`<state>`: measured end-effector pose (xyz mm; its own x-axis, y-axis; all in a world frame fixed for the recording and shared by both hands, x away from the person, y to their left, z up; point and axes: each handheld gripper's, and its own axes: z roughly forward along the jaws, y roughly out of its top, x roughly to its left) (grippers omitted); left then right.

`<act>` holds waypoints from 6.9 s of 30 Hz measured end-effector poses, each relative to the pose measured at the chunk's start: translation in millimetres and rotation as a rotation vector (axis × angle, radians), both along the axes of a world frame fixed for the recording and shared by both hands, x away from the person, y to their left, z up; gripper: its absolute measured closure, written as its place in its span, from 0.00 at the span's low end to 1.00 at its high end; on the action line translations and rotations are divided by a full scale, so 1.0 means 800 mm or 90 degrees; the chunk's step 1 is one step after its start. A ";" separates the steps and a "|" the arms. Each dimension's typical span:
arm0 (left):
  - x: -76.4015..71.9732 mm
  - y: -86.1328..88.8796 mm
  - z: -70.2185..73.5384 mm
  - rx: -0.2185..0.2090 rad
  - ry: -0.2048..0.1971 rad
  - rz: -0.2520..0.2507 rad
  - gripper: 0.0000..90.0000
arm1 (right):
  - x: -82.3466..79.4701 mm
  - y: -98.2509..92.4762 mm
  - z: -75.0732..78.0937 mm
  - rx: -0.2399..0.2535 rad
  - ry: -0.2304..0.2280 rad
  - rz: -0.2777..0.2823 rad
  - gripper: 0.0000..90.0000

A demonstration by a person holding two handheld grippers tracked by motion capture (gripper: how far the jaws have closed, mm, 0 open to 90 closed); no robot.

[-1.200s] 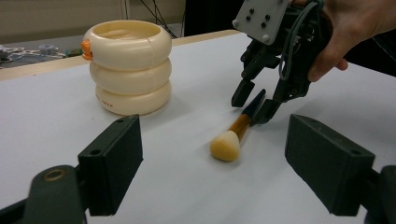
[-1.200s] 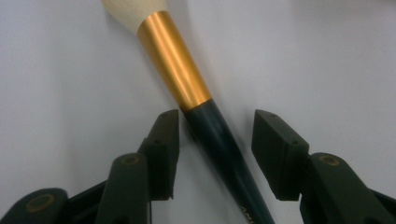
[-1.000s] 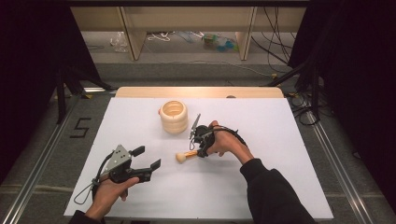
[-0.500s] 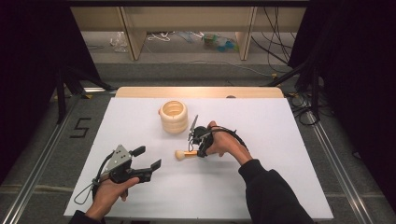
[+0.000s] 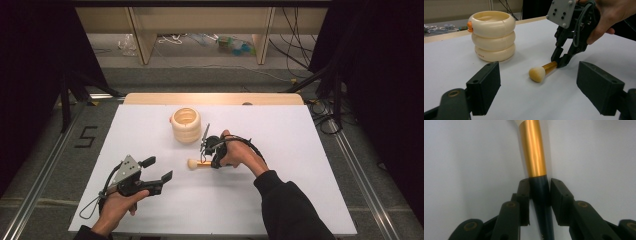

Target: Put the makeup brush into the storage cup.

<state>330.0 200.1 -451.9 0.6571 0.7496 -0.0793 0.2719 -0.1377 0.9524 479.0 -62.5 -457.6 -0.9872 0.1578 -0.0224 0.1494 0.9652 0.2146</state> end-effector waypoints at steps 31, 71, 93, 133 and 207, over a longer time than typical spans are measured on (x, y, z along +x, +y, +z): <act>-0.001 0.002 0.000 0.005 0.004 0.007 0.21 | -0.008 0.006 0.014 0.041 -0.030 -0.057 0.83; -0.002 0.002 0.001 0.009 0.003 0.010 0.21 | 0.008 -0.029 0.067 0.550 -0.117 -0.206 0.83; -0.001 0.003 0.000 0.008 0.001 0.008 0.21 | 0.023 -0.033 0.076 0.651 -0.169 -0.253 0.83; 0.016 0.021 0.011 0.152 -0.118 -0.035 0.22 | 0.059 -0.004 0.090 0.714 -0.204 -0.296 0.83; -0.007 0.003 0.001 -0.011 0.021 0.015 0.22 | 0.101 0.041 0.056 0.708 -0.201 -0.297 0.83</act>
